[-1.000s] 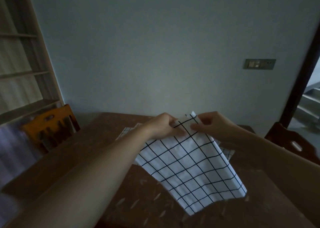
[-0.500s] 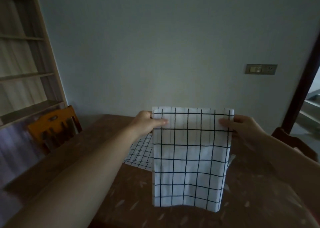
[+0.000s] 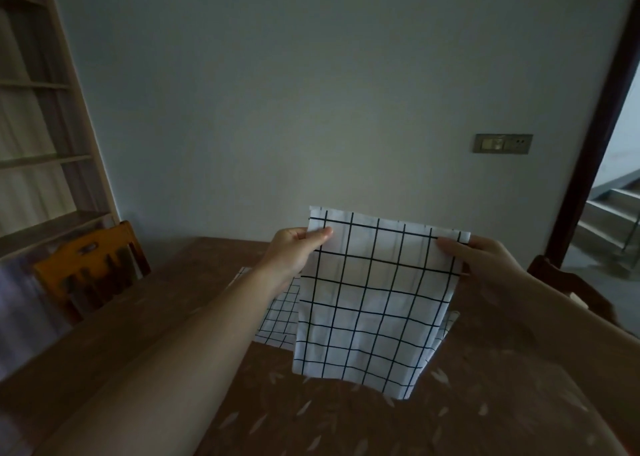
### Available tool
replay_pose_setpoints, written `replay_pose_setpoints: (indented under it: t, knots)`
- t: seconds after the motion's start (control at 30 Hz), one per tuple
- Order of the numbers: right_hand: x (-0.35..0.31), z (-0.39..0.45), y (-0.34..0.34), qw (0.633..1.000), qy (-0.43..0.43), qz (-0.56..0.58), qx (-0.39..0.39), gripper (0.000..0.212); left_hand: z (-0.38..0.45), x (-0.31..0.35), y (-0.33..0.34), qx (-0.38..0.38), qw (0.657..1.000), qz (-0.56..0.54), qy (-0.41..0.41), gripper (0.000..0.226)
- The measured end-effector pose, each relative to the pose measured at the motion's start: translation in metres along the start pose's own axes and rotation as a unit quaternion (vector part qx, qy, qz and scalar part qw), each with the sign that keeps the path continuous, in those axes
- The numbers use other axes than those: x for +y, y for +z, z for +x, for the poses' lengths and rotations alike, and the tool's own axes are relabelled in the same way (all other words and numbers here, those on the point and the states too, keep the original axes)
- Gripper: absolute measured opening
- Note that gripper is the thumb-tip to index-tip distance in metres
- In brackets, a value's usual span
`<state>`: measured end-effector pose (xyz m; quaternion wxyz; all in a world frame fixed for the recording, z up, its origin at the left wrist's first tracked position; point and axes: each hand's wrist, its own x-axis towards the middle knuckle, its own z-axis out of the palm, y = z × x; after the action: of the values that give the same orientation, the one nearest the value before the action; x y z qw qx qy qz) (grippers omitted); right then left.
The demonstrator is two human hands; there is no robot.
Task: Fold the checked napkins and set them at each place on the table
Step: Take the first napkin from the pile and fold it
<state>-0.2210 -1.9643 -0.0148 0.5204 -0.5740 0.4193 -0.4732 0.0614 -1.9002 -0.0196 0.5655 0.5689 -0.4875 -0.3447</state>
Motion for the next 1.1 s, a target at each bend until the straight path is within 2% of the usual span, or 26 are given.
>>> replay_pose_setpoints:
  t: [0.23, 0.33, 0.4, 0.47, 0.53, 0.67, 0.73, 0.83, 1.0, 1.07, 1.1]
  knots:
    - [-0.006, -0.006, 0.001, 1.000, 0.006, 0.019, 0.015, 0.022, -0.005, 0.005, 0.003, 0.000, 1.000, -0.003, 0.016, 0.051]
    - [-0.010, -0.008, 0.003, 0.999, 0.014, 0.029, 0.026, 0.031, -0.013, 0.005, -0.003, -0.044, 0.999, 0.023, 0.004, 0.059]
    - [-0.013, -0.009, 0.004, 0.998, 0.020, 0.043, 0.029, 0.033, -0.016, -0.003, -0.005, -0.086, 0.995, 0.058, -0.007, 0.053]
    - [-0.016, -0.009, 0.004, 0.998, 0.012, 0.051, 0.033, 0.028, -0.018, -0.011, -0.005, -0.097, 0.993, 0.063, -0.010, 0.041]
    - [-0.019, -0.009, 0.002, 0.999, -0.006, 0.046, 0.019, 0.023, -0.017, -0.016, -0.006, -0.070, 0.996, 0.055, -0.014, 0.041]
    - [-0.020, -0.015, -0.002, 0.996, -0.004, -0.085, -0.040, 0.018, -0.020, -0.010, -0.009, -0.029, 0.999, 0.020, -0.034, 0.020]
    - [-0.020, -0.014, -0.006, 0.997, 0.000, -0.073, -0.038, 0.023, -0.024, -0.005, -0.010, -0.012, 0.999, -0.005, -0.030, 0.021]
    - [-0.023, -0.015, -0.006, 0.999, 0.038, 0.014, -0.025, 0.034, -0.026, 0.000, -0.011, 0.013, 0.999, -0.027, -0.028, 0.019]
    - [-0.024, -0.017, 0.001, 0.998, 0.029, 0.058, 0.001, 0.035, -0.029, 0.004, -0.011, 0.018, 0.999, -0.027, -0.022, 0.018]
    - [-0.023, -0.020, 0.001, 0.997, 0.047, 0.048, -0.035, 0.039, -0.032, 0.006, -0.008, 0.029, 0.999, -0.011, -0.012, 0.017]
    - [-0.018, -0.022, 0.002, 0.995, 0.050, -0.013, -0.080, 0.041, -0.033, 0.007, -0.007, 0.039, 0.999, -0.008, -0.003, 0.017]
